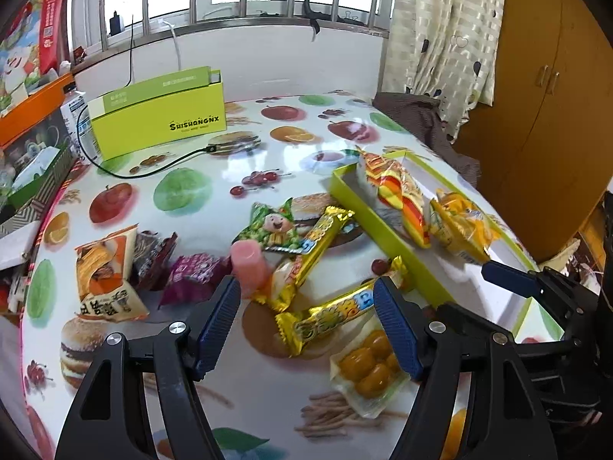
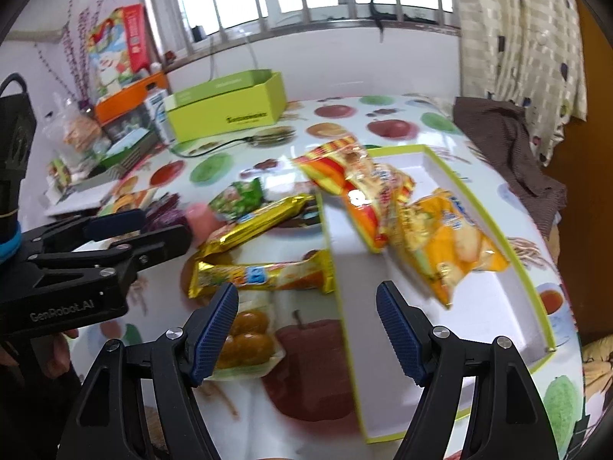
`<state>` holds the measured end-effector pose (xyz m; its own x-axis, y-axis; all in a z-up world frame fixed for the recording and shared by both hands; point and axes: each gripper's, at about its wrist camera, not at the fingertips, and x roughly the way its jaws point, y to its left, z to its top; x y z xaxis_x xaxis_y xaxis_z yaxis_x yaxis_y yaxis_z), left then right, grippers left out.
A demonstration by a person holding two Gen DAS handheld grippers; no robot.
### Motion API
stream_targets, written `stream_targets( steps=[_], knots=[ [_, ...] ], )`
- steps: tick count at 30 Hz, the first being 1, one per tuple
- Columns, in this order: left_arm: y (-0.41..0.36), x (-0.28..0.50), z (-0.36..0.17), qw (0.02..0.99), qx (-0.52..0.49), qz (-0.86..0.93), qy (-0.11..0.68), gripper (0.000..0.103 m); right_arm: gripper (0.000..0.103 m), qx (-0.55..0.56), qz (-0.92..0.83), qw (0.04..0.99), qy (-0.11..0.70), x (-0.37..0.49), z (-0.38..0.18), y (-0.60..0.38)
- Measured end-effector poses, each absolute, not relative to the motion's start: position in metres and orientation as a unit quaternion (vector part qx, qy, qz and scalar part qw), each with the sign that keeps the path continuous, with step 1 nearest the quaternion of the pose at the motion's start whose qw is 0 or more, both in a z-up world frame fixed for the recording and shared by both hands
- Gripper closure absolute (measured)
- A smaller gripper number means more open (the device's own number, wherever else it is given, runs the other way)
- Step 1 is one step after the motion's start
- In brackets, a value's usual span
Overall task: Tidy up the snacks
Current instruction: 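Withdraw both open tools from the tray back over the snacks, then move the right tool over the four-cake pack while the left tool approaches the yellow candy bar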
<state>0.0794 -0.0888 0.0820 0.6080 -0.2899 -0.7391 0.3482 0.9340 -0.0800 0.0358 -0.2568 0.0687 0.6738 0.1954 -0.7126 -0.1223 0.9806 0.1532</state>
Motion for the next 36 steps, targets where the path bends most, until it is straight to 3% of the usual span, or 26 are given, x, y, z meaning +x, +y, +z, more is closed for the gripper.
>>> stream_targets(
  steps=[27, 36],
  knots=[
    [-0.029, 0.07, 0.048, 0.885, -0.018, -0.152, 0.439, 0.031, 0.028, -0.032, 0.147, 0.879, 0.453, 0.046, 0.022, -0.194],
    [-0.027, 0.072, 0.043, 0.882, -0.021, -0.157, 0.444, 0.031, 0.023, -0.066, 0.145, 0.876, 0.454, 0.05, 0.014, -0.184]
  ],
)
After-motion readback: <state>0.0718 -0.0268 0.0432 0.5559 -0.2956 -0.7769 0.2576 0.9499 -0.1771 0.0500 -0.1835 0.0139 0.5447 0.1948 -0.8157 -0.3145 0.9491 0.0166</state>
